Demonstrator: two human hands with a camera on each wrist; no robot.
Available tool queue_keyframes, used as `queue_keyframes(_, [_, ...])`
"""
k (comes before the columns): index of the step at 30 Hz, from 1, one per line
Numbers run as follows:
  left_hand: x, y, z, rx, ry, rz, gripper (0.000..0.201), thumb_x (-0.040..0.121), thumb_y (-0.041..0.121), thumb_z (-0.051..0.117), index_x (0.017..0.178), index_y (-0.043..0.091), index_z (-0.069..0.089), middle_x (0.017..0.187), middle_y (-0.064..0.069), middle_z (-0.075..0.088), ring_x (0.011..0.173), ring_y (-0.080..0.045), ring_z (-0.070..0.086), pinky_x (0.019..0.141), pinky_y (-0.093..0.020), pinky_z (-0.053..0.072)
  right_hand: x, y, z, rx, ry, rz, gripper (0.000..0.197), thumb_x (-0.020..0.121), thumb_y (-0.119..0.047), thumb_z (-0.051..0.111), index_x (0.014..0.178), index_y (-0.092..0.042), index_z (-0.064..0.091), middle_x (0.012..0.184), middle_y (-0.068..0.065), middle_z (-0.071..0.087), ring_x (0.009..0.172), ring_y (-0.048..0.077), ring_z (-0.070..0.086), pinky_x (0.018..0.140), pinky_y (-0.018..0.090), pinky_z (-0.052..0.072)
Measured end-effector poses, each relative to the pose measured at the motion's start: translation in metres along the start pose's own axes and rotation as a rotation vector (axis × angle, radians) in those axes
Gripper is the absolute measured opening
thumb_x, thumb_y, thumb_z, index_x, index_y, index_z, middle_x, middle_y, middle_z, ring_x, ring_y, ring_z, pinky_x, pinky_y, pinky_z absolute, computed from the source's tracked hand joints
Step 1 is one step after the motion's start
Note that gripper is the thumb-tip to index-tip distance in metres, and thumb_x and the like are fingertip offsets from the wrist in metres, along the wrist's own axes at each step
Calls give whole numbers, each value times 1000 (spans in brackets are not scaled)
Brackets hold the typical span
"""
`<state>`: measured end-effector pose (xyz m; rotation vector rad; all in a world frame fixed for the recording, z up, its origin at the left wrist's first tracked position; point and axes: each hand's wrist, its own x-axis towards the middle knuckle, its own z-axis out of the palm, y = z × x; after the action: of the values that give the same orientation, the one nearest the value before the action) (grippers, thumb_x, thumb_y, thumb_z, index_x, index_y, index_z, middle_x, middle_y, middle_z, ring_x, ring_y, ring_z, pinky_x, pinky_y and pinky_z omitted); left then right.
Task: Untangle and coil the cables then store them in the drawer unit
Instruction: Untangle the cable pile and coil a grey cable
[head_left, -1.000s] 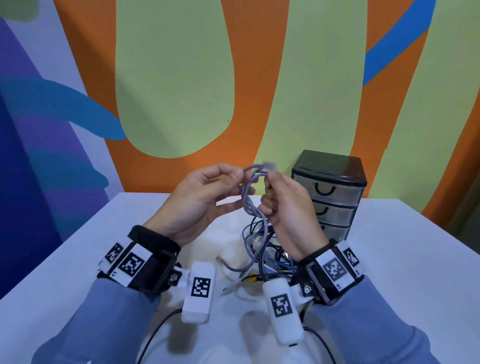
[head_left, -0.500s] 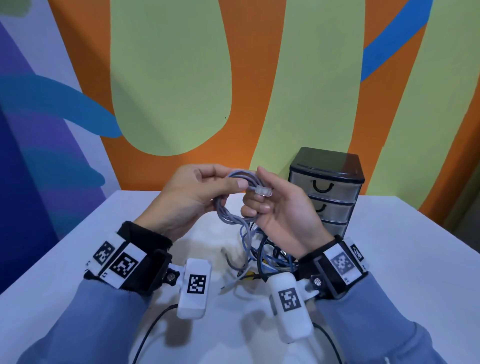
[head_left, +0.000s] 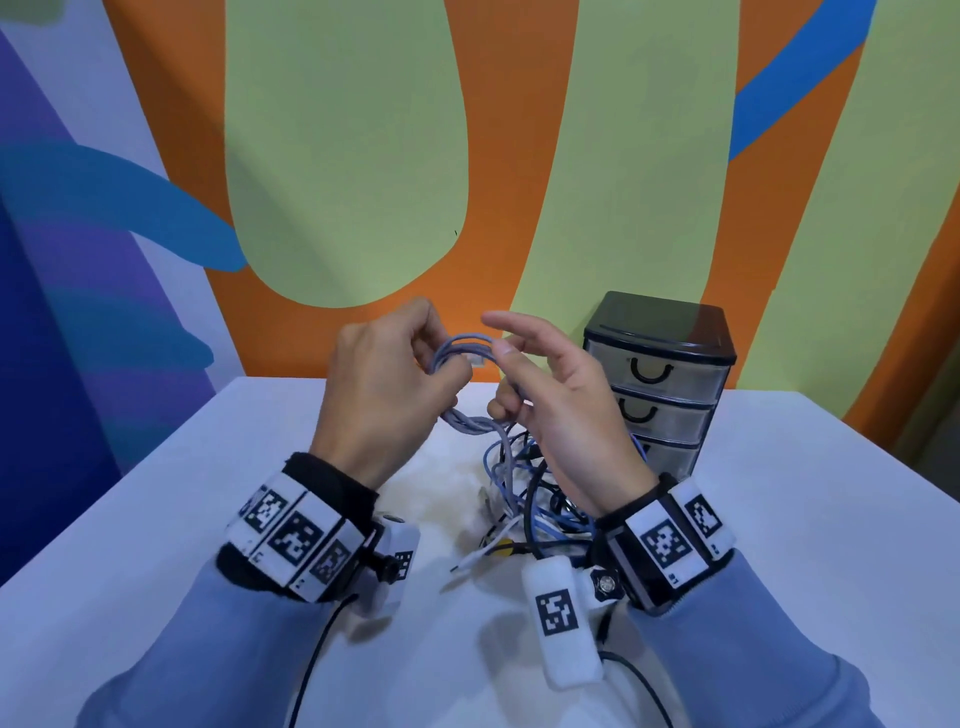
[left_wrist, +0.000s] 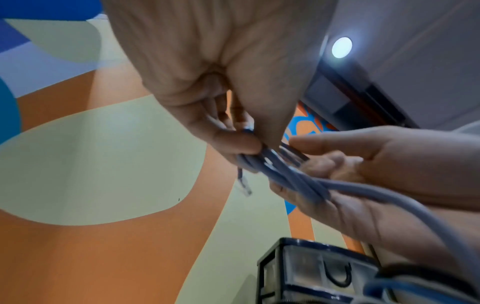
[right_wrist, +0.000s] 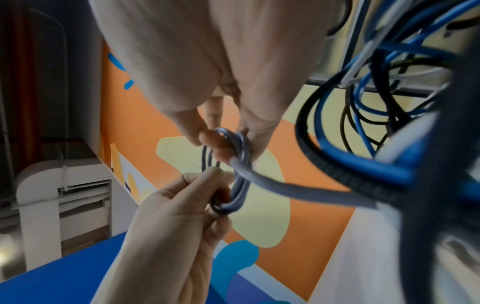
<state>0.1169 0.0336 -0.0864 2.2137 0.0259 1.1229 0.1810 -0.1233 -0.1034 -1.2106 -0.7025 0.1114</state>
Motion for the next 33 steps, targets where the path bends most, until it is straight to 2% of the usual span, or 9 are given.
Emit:
queue_keyframes(4, [6, -5, -4, -164, 104, -51, 10, 91, 19, 80, 89, 22, 71, 67, 2, 72, 54, -15, 72, 53, -37, 59, 2, -1, -3, -125, 36, 45, 23, 105, -27, 62, 125, -21, 71, 109, 2, 65, 90, 14, 66, 93, 40, 58])
queue_keyframes(8, [12, -8, -15, -344, 241, -126, 13, 94, 19, 81, 97, 11, 71, 75, -10, 74, 58, -21, 75, 51, -32, 57, 0, -4, -9, -428, -66, 31, 23, 98, -46, 67, 103, -29, 81, 83, 1, 58, 73, 9, 49, 72, 19, 41])
queue_keyframes(11, [13, -9, -16, -392, 259, -115, 17, 94, 21, 81, 100, 8, 71, 78, -12, 73, 61, -24, 75, 51, -32, 57, -5, -2, -6, -456, -127, 12, 32, 100, -42, 67, 88, -17, 83, 59, 3, 38, 55, 15, 31, 57, 24, 31])
queue_keyframes(13, [13, -8, -16, -422, 256, -103, 17, 95, 21, 81, 99, 8, 71, 79, -11, 73, 61, -25, 74, 50, -31, 56, -5, -3, -4, -406, -111, 79, 36, 101, -42, 66, 87, -12, 81, 52, 6, 44, 47, 16, 34, 58, 27, 38])
queue_keyframes(15, [14, -9, -18, -459, 247, -97, 18, 95, 19, 81, 98, 6, 69, 79, -10, 72, 59, -24, 72, 47, -29, 52, -3, -5, -5, -300, -107, 166, 44, 103, -44, 61, 94, -4, 79, 68, 12, 71, 56, 19, 56, 60, 30, 47])
queue_keyframes(18, [16, -12, -18, -522, 185, -90, 18, 95, 14, 80, 96, 2, 67, 74, -10, 69, 55, -24, 68, 44, -28, 48, -1, -7, -5, -166, -82, 260, 57, 105, -50, 53, 99, 1, 77, 100, 17, 79, 80, 23, 70, 72, 31, 57])
queue_keyframes(23, [11, -10, -8, -565, 38, -87, 18, 94, 9, 80, 96, -3, 67, 73, -17, 67, 55, -26, 66, 43, -29, 45, 0, 1, -6, -300, -44, 174, 59, 97, -59, 61, 92, -2, 79, 91, 11, 80, 90, 20, 78, 79, 37, 64])
queue_keyframes(29, [7, -13, -1, -474, -34, -72, 10, 94, 13, 81, 94, 8, 72, 72, -5, 71, 58, -26, 69, 47, -33, 48, 1, 7, -8, -312, -78, 125, 35, 101, -25, 70, 132, -16, 58, 93, 16, 79, 82, 28, 79, 78, 39, 64])
queue_keyframes(33, [4, -7, 3, -334, 13, 18, 7, 95, 17, 81, 93, 13, 75, 72, 4, 73, 59, -16, 69, 52, -26, 51, 1, 6, -12, -275, -20, 87, 15, 99, -15, 72, 106, -2, 77, 76, 22, 67, 62, 19, 67, 66, 31, 59])
